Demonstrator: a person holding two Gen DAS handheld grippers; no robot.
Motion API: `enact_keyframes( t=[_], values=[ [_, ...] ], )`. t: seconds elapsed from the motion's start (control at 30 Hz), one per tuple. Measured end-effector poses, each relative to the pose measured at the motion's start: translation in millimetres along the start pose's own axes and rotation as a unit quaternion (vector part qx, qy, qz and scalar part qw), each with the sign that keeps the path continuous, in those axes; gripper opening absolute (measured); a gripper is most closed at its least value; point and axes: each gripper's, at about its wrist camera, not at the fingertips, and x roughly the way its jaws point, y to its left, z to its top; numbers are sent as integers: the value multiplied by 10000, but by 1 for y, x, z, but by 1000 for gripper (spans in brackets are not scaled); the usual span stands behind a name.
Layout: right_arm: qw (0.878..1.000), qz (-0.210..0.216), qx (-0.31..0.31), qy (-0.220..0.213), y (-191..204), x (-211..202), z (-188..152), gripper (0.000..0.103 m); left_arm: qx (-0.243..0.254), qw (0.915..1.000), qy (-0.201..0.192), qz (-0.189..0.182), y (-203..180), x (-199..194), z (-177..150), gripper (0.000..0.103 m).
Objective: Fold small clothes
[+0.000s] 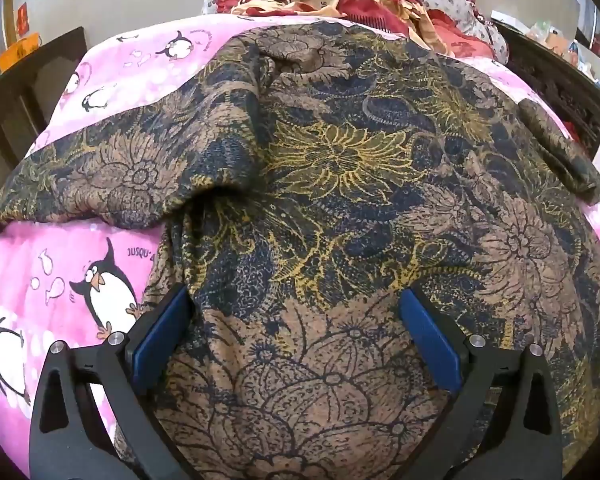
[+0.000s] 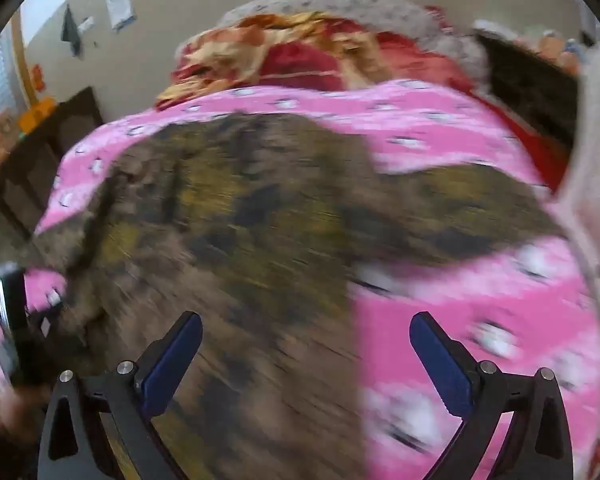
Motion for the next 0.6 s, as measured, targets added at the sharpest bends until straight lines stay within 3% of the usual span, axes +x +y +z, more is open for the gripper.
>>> enact_keyframes(
  t=[0.07, 0.17, 0.33, 0.47, 0.6],
  values=[
    [9996, 66, -186, 192, 24, 38, 4, 103, -6, 10000, 8, -8, 3, 0, 1, 103],
    [9972, 26, -262, 694, 30, 84, -9, 103, -6, 10000, 5, -8, 0, 0, 0, 103],
    [9920, -18, -1238, 260, 34, 61, -54, 103, 15, 10000, 10, 22, -1, -1, 0, 103],
    [9958, 267, -868, 106, 14, 51, -78, 103, 25, 10000, -4, 49, 3, -4, 3, 103],
    [9954, 95, -955, 67, 24, 56, -79, 103, 12, 10000, 2, 42, 2, -3, 2, 103]
  ],
)
